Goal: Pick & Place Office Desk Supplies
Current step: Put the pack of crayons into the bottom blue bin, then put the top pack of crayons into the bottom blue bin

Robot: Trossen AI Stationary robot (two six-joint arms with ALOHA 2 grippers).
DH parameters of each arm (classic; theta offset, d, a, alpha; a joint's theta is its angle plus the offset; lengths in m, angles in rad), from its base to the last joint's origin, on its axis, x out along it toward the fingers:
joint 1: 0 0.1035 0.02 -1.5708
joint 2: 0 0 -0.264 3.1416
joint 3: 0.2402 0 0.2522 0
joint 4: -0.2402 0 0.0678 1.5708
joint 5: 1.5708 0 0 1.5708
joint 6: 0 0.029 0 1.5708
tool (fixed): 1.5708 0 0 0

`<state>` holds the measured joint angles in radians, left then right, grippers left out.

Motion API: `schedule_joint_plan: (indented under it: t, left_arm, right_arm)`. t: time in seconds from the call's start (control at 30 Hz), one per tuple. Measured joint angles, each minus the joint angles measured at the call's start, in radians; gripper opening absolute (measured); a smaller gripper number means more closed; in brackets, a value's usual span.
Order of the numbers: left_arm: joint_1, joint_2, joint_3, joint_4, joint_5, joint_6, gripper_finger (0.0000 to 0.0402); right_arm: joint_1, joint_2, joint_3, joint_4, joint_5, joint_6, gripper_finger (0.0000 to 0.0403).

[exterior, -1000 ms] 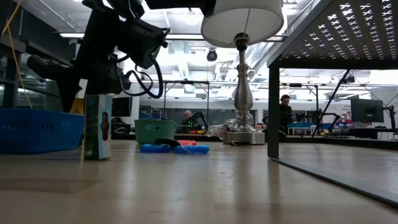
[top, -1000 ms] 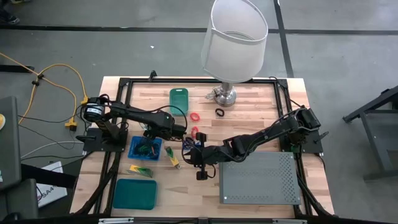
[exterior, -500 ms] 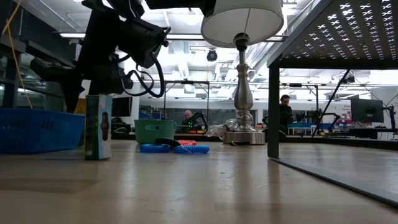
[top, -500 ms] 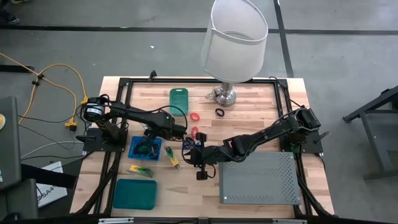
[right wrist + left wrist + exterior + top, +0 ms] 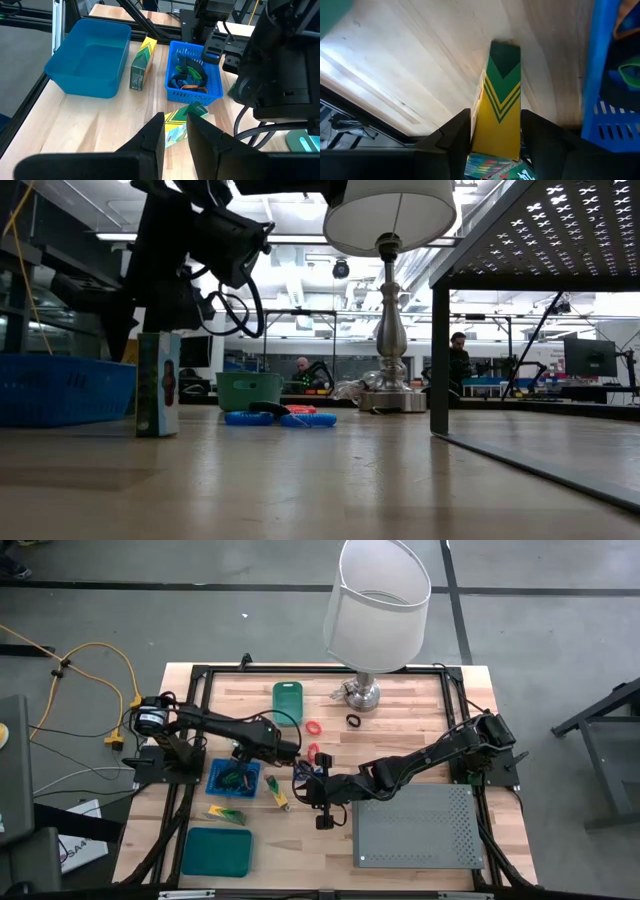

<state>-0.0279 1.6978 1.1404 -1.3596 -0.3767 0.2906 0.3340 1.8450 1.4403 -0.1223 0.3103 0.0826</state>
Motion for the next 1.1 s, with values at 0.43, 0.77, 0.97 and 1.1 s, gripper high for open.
schedule_joint_plan:
  t: [0.43, 0.77, 0.97, 1.1]
  left_arm:
    - [-0.040, 0.000, 0.055, -0.032, 0.037, -0.036, 0.0164]
    - [-0.085, 0.000, 0.086, -0.071, 0.049, -0.068, 0.0164]
    - [-0.104, 0.000, 0.131, -0.098, 0.048, -0.081, 0.0164]
    - [-0.105, -0.007, 0.143, -0.099, 0.050, -0.083, 0.0164]
  right_arm:
    - [0.000, 0.000, 0.000, 0.000, 0.000, 0.000, 0.0069]
    - [0.000, 0.000, 0.000, 0.000, 0.000, 0.000, 0.0069]
    - [0.000, 0.000, 0.000, 0.000, 0.000, 0.000, 0.0069]
    - [0.000, 0.000, 0.000, 0.000, 0.000, 0.000, 0.0069]
